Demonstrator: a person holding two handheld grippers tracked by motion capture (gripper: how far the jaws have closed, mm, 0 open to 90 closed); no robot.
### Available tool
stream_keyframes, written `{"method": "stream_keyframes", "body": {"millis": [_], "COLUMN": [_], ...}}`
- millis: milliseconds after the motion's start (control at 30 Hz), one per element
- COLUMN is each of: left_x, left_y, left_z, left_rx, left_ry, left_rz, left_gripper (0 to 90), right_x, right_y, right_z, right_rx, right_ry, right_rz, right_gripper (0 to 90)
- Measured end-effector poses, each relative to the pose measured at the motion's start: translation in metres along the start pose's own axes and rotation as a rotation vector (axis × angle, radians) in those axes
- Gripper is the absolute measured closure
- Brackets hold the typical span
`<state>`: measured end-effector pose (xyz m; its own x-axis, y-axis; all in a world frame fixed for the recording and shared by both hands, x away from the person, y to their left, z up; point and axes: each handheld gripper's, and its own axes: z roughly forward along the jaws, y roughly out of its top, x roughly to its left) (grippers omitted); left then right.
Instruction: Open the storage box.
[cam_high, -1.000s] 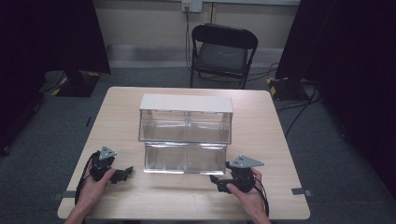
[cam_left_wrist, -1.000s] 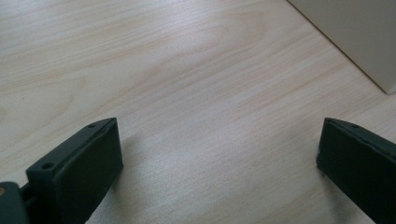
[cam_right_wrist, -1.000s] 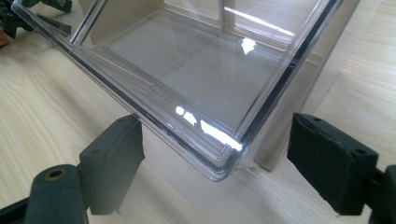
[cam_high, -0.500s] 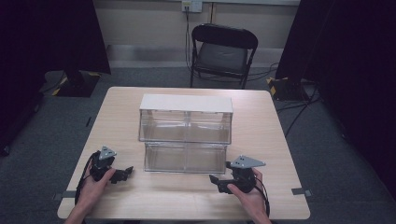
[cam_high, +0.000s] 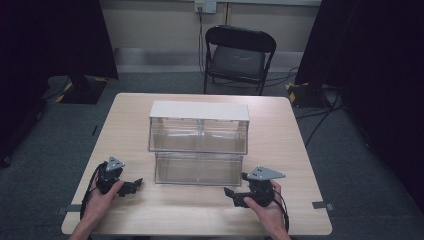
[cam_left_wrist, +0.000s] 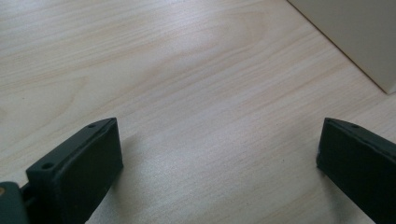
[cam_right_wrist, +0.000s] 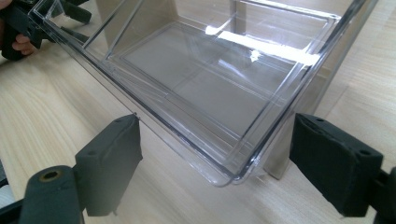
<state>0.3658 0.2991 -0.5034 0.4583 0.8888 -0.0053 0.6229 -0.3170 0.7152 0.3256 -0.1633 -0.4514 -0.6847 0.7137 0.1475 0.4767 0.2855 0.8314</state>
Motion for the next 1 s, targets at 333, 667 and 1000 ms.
{"method": "stream_keyframes", "body": {"millis": [333, 667, 1000], "left_x": [0.0000, 0.0000, 0.0000], "left_y": [0.0000, 0.0000, 0.0000], "left_z": [0.0000, 0.0000, 0.0000], "left_rx": [0.000, 0.000, 0.000], "left_ry": [0.000, 0.000, 0.000], "left_rz": [0.000, 0.000, 0.000], "left_gripper": [0.0, 0.0, 0.0], "right_x": [0.0004, 0.0016, 0.0022], "right_y": [0.0011, 0.0023, 0.0042], "right_z": [-0.0013, -0.0037, -0.0064], "right_rx": [-0.007, -0.018, -0.030], "right_ry": [0.003, 0.003, 0.007], "right_rz": [-0.006, -0.006, -0.007], "right_gripper": [15.8, 15.5, 15.3]}}
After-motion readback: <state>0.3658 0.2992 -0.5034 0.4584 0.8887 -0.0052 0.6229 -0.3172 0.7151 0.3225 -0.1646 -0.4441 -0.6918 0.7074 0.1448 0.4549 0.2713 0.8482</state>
